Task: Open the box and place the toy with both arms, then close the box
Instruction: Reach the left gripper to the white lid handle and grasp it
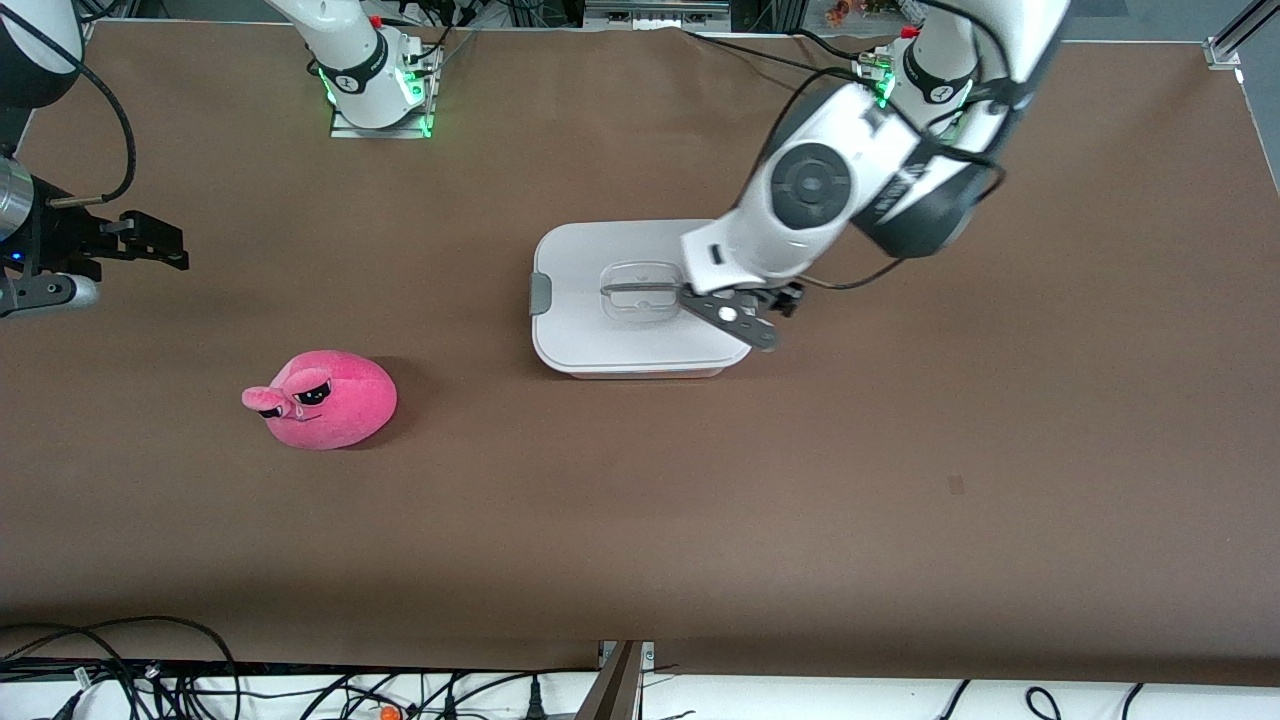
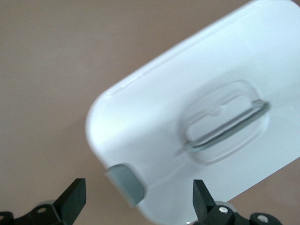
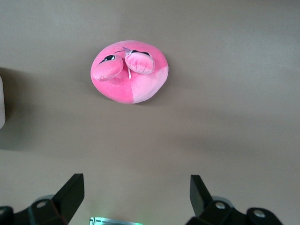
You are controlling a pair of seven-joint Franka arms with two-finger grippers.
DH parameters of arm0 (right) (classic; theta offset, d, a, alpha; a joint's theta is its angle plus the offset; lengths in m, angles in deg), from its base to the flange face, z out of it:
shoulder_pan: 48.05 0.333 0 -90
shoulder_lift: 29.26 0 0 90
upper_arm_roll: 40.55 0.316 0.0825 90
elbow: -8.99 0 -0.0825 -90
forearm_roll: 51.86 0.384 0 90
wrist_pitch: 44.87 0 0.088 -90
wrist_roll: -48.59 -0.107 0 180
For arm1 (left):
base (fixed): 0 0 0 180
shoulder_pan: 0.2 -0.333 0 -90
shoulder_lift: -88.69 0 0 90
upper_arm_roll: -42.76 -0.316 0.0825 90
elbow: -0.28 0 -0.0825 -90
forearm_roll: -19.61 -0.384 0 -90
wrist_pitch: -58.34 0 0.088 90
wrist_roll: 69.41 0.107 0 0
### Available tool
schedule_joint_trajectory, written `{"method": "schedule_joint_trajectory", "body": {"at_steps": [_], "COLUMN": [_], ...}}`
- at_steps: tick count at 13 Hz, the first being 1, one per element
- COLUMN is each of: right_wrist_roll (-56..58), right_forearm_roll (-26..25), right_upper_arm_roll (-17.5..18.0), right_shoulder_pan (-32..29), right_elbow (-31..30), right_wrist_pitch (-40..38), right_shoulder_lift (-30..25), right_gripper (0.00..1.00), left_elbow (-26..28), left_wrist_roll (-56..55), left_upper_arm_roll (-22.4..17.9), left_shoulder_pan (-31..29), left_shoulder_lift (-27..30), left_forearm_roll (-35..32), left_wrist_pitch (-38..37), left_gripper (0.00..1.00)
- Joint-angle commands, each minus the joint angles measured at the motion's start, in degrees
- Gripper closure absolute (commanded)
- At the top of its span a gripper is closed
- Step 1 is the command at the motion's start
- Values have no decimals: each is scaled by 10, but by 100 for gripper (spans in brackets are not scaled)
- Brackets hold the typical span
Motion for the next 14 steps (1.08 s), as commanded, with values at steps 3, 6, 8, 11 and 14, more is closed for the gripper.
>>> {"method": "schedule_joint_trajectory", "body": {"at_steps": [3,6,8,11,14], "right_wrist_roll": [-1,0,0,0,0], "right_forearm_roll": [-5,-6,-5,-3,-3], "right_upper_arm_roll": [2,2,2,2,2], "right_shoulder_pan": [-11,-11,-11,-11,-11], "right_elbow": [-5,-5,-5,-5,-5], "right_wrist_pitch": [4,4,4,4,4], "right_shoulder_lift": [0,0,1,0,0], "right_gripper": [0,0,0,0,0], "left_elbow": [-29,-63,-68,-67,-67], "left_wrist_roll": [64,90,102,112,112], "left_upper_arm_roll": [-5,-4,-5,-5,-6], "left_shoulder_pan": [77,110,119,119,118], "left_shoulder_lift": [-45,-77,-90,-95,-94], "left_forearm_roll": [-45,-131,-138,-143,-144], "left_wrist_pitch": [43,47,60,95,96], "left_gripper": [0,0,11,47,80]}}
